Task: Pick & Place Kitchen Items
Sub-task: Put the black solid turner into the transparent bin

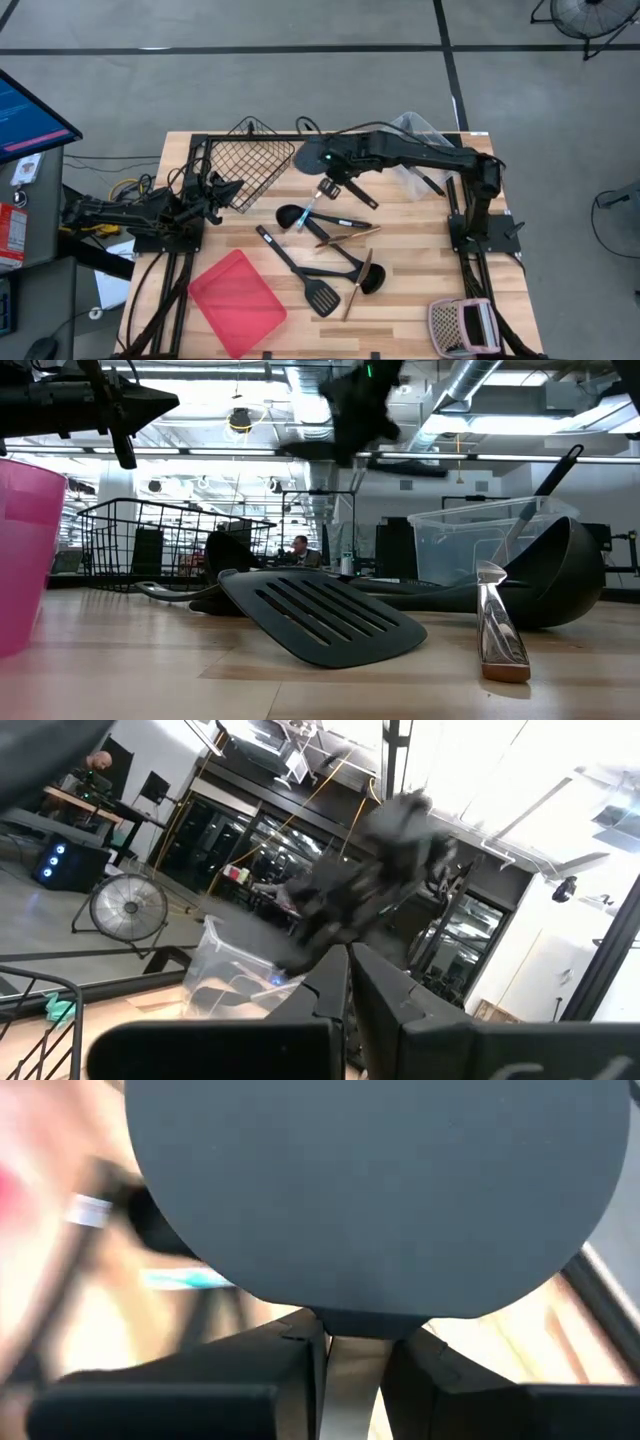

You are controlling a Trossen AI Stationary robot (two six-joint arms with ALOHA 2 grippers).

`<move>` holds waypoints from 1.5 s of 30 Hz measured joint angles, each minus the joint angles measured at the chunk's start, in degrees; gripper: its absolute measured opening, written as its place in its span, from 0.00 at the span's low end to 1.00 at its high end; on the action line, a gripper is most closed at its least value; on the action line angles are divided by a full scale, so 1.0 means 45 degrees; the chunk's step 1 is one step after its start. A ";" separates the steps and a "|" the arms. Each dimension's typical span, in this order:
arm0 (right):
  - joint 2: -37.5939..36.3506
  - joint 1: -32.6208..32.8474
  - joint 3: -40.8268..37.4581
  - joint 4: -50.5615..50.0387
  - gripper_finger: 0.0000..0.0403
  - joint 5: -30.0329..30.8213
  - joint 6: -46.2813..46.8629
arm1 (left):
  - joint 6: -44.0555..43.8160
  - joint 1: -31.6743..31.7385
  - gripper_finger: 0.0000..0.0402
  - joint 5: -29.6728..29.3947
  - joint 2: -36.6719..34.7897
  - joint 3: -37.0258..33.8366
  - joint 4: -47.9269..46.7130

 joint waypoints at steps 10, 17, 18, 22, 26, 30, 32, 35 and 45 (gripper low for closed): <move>-0.2290 0.1672 0.2225 0.0968 0.16 -0.3664 -0.0827 | -0.0004 0.0000 0.00 0.0000 0.0000 -0.0001 0.0001; -0.4200 0.3558 0.2243 0.2400 0.16 -0.4618 -0.2911 | -0.0001 0.0000 0.00 0.0003 0.0005 0.0001 0.0015; -0.4413 0.3909 0.2243 0.2662 0.16 -0.4893 -0.3386 | -0.0001 -0.0004 0.00 0.0001 0.0000 -0.0001 0.0020; -0.5049 0.5011 0.2243 0.3672 0.16 -0.5665 -0.3872 | 0.0000 -0.0002 0.00 0.0005 0.0000 -0.0001 0.0039; -0.5538 0.5726 0.2243 0.3964 0.16 -0.5516 -0.4143 | -0.0005 0.0000 0.00 0.0005 0.0000 0.0001 0.0054; -0.5904 0.6195 0.2240 0.4367 0.16 -0.5492 -0.4239 | -0.0002 0.0000 0.00 0.0005 0.0000 0.0001 0.0090; -0.6059 0.6356 0.2234 0.4489 0.16 -0.5508 -0.4282 | -0.0005 0.0000 0.00 0.0000 0.0000 0.0000 0.0107; -0.6281 0.6443 0.2234 0.4708 0.16 -0.5290 -0.4352 | -0.0005 -0.0001 0.00 0.0000 0.0000 0.0001 0.0107; -0.6788 0.6254 0.2239 0.5184 0.16 0.6912 -0.5076 | -0.0005 -0.0005 0.00 0.0003 0.0000 -0.0003 0.0107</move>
